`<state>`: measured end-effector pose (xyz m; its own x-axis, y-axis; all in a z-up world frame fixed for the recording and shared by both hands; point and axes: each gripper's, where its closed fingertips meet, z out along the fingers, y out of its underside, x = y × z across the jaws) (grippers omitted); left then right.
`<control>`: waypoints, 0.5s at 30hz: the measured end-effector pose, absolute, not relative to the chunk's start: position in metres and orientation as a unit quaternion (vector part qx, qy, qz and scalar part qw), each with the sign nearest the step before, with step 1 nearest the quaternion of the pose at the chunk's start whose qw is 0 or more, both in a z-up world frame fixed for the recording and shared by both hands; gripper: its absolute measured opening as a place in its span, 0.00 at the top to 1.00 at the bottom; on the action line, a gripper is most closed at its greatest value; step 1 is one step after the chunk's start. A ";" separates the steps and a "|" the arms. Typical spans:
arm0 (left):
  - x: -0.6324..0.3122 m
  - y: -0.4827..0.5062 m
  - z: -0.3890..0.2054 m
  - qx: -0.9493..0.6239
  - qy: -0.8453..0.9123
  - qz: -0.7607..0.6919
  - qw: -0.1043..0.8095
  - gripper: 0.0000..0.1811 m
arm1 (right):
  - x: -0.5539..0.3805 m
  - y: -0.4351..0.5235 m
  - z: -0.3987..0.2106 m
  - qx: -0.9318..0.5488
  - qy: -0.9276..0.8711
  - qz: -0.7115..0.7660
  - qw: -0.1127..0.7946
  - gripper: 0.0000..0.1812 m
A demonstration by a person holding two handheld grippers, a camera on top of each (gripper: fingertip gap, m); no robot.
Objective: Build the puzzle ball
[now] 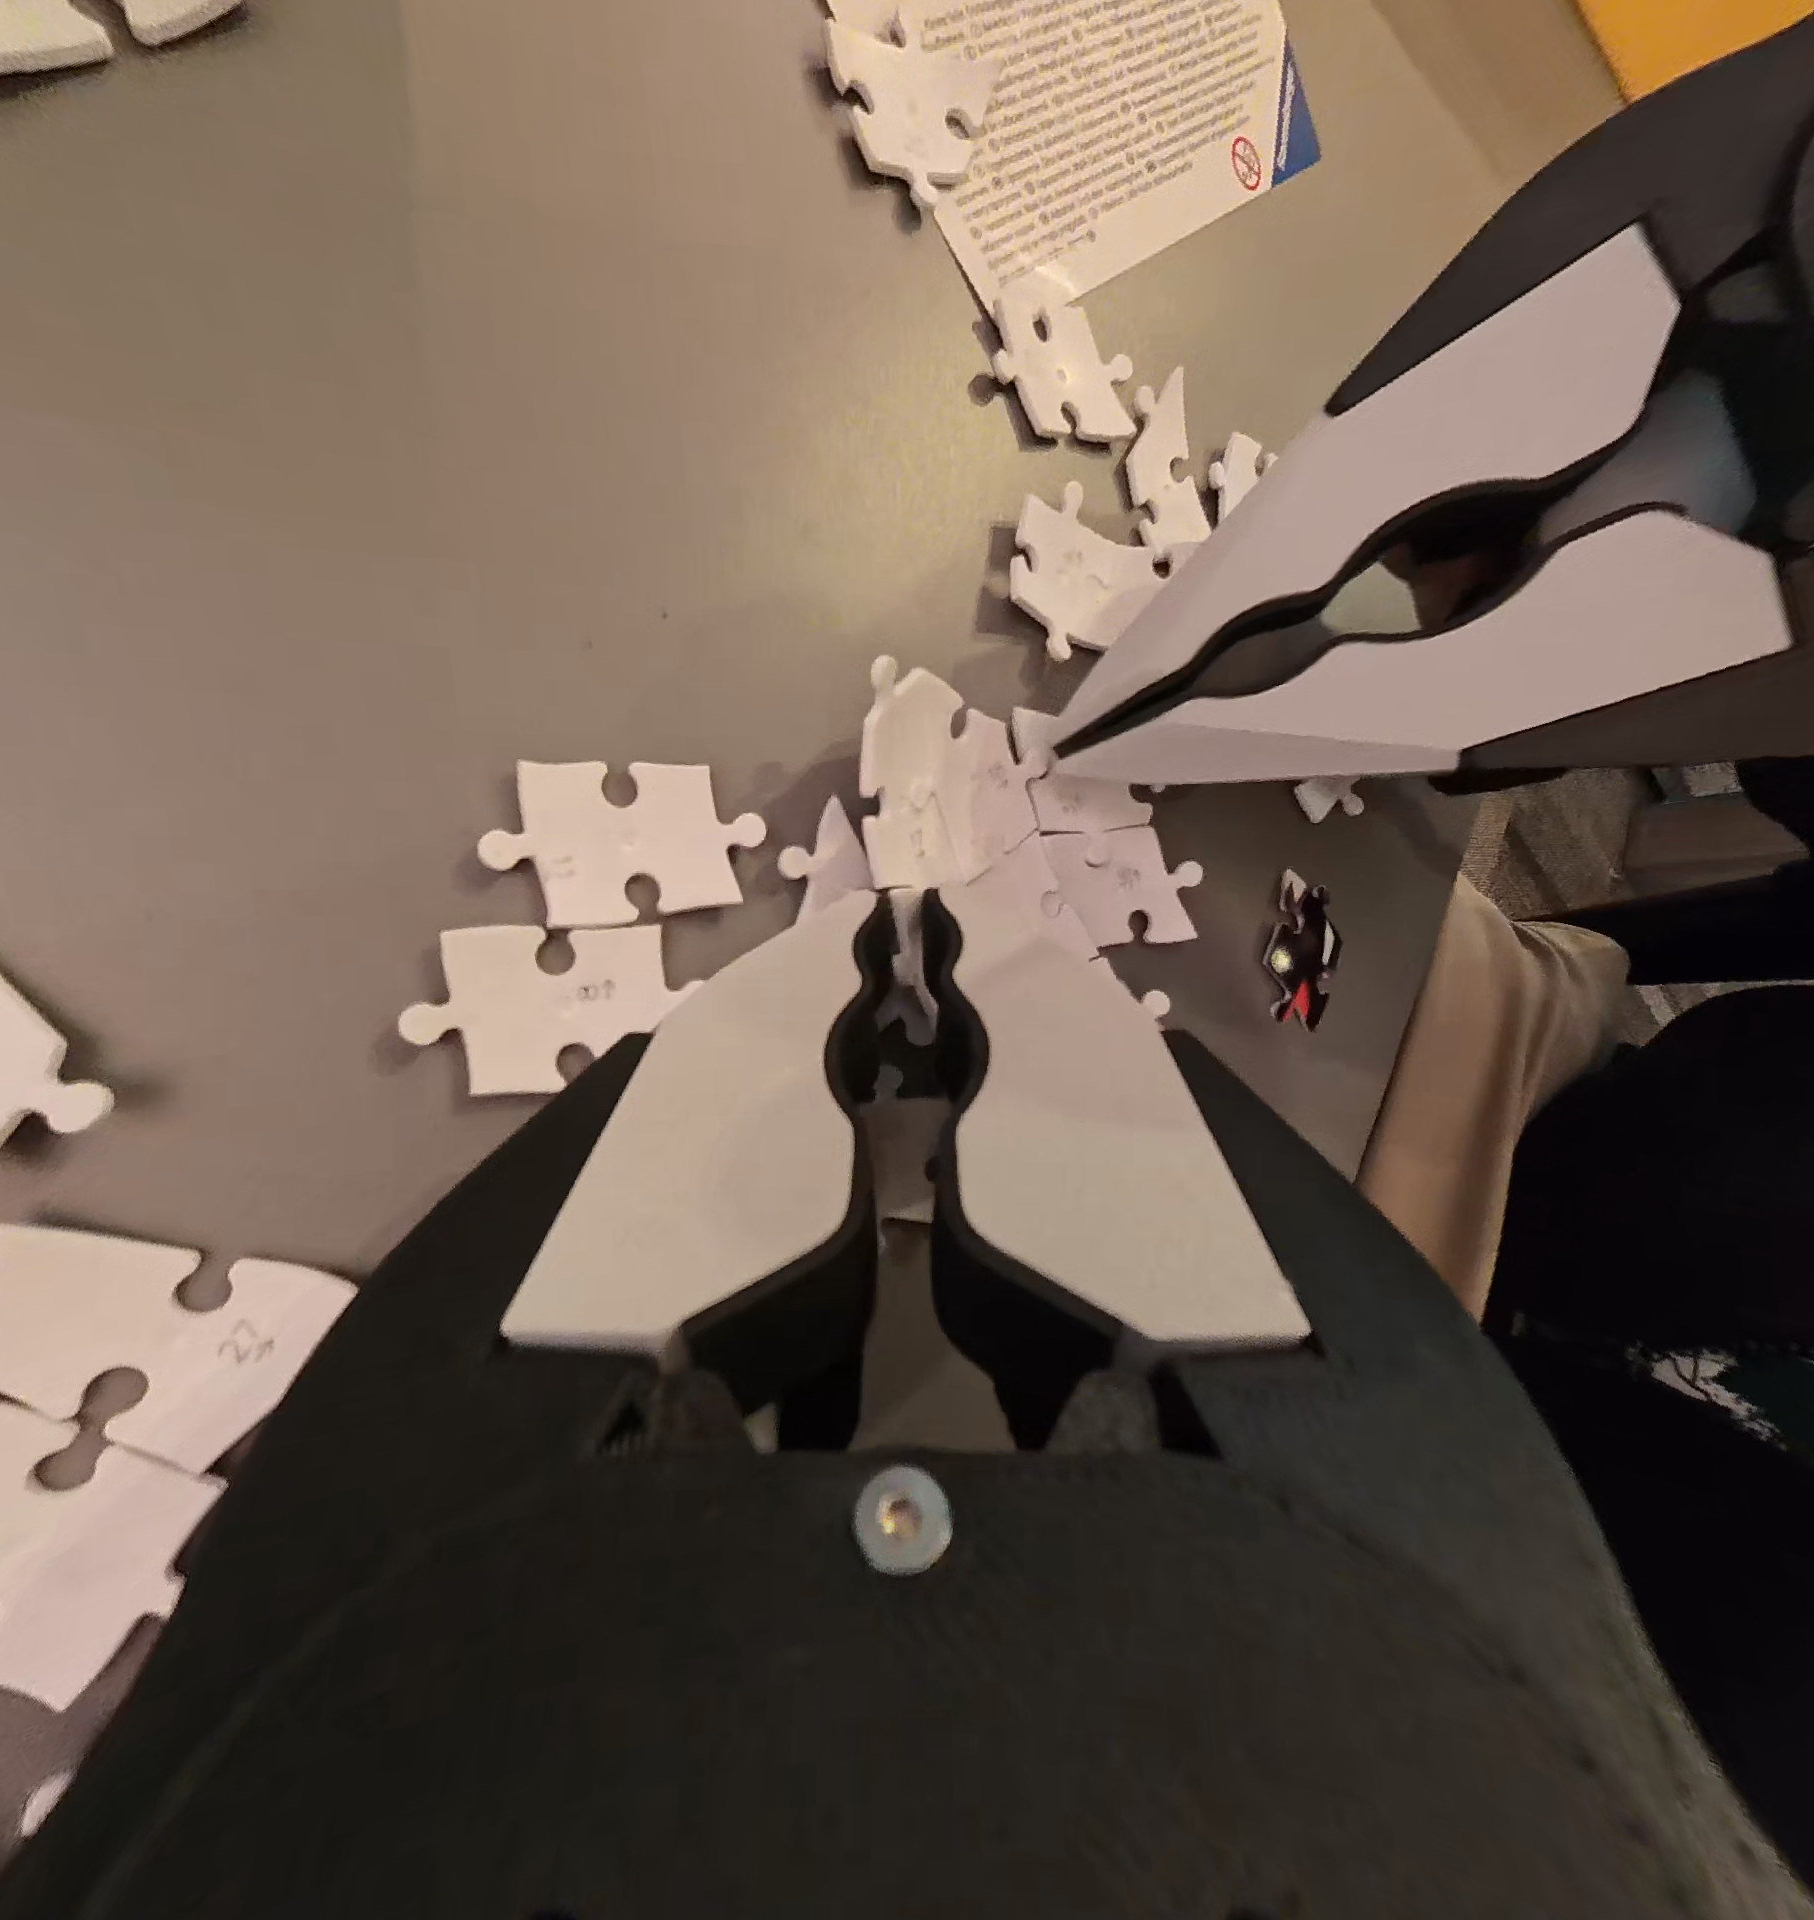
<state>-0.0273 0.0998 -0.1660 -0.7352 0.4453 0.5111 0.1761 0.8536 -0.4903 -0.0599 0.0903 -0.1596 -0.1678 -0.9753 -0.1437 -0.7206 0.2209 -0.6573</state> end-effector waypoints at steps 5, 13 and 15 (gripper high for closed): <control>-0.028 0.099 -0.164 -0.175 -0.907 0.212 0.318 0.98 | -0.069 0.091 -0.155 -0.568 0.741 -0.217 0.287 1.00; -0.029 0.098 -0.161 -0.214 -0.916 0.209 0.269 0.98 | -0.079 0.099 -0.161 -0.574 0.747 -0.182 0.281 0.98; -0.030 0.098 -0.160 -0.225 -0.917 0.206 0.257 0.98 | -0.079 0.103 -0.164 -0.584 0.744 -0.177 0.272 0.99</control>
